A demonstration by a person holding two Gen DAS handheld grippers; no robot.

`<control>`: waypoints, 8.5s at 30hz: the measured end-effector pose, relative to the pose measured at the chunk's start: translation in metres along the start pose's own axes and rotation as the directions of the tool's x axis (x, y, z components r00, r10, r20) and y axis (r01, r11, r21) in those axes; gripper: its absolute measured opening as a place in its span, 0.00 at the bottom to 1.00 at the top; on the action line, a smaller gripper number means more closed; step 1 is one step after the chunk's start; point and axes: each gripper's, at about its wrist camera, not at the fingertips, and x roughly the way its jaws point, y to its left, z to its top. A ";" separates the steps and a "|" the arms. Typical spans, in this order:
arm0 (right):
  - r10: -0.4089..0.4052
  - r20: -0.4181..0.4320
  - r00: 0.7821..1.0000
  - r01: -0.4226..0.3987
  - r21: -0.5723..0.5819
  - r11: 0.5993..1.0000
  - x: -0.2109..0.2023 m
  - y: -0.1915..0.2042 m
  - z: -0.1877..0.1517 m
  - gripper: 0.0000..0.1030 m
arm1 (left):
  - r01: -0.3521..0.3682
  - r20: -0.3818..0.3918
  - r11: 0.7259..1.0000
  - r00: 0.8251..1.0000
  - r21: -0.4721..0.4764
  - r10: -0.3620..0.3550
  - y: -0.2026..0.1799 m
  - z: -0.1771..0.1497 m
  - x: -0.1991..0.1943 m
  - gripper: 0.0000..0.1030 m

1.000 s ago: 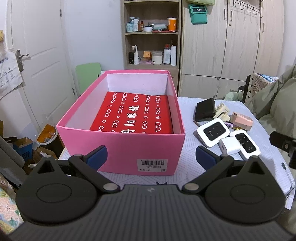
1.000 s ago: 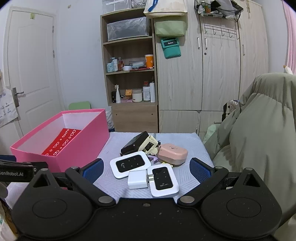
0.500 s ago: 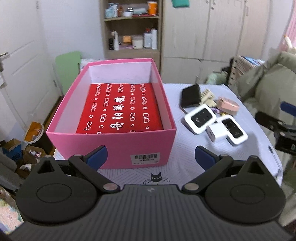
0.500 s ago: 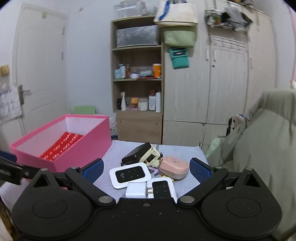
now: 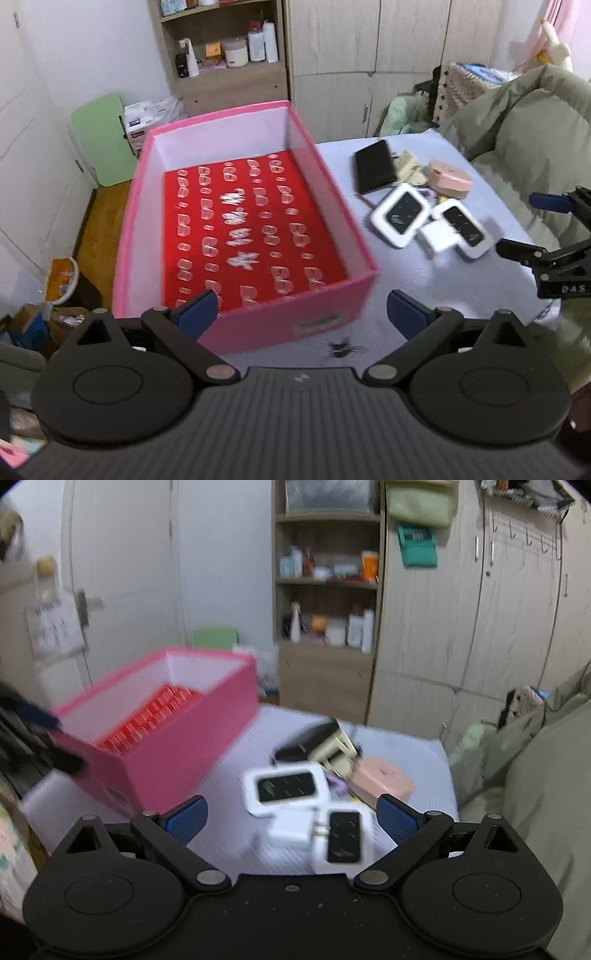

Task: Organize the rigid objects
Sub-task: 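Grasp the white Wi-Fi router with the right tool while the left tool clamps the box wall, then carry the Wi-Fi router into the pink box and open the right tool, then grasp the black power bank on the table with the right tool, then lower the power bank into the box beside the router, release, then grasp the white ZTE router on the table with the right tool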

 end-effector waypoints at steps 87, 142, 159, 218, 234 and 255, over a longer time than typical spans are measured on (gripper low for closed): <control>0.225 -0.607 0.762 -0.630 -0.614 0.476 0.311 0.235 0.188 0.63 | 0.062 -0.168 0.980 0.981 -0.192 -0.095 0.186 0.049 0.120 0.11; 0.159 -0.375 0.913 -0.326 -0.438 0.838 0.196 0.019 0.099 0.90 | 0.034 -0.180 0.971 0.981 -0.236 -0.077 0.183 0.051 0.121 0.11; 0.266 -0.501 0.824 -0.475 -0.355 0.805 0.237 0.003 0.104 0.94 | 0.038 -0.192 0.969 0.978 -0.245 -0.087 0.186 0.053 0.121 0.11; 0.152 -0.510 0.846 -0.510 -0.694 0.509 0.252 0.190 0.164 0.94 | 0.053 -0.167 0.959 0.981 -0.279 -0.102 0.188 0.048 0.117 0.11; 0.333 -0.177 0.926 -0.377 -0.408 0.832 0.141 0.099 0.179 0.94 | 0.050 -0.159 0.958 0.982 -0.283 -0.099 0.186 0.047 0.117 0.11; 0.096 -0.165 0.982 -0.092 0.036 0.995 0.111 0.036 0.037 0.91 | 0.038 -0.141 0.947 0.986 -0.318 -0.087 0.185 0.043 0.114 0.11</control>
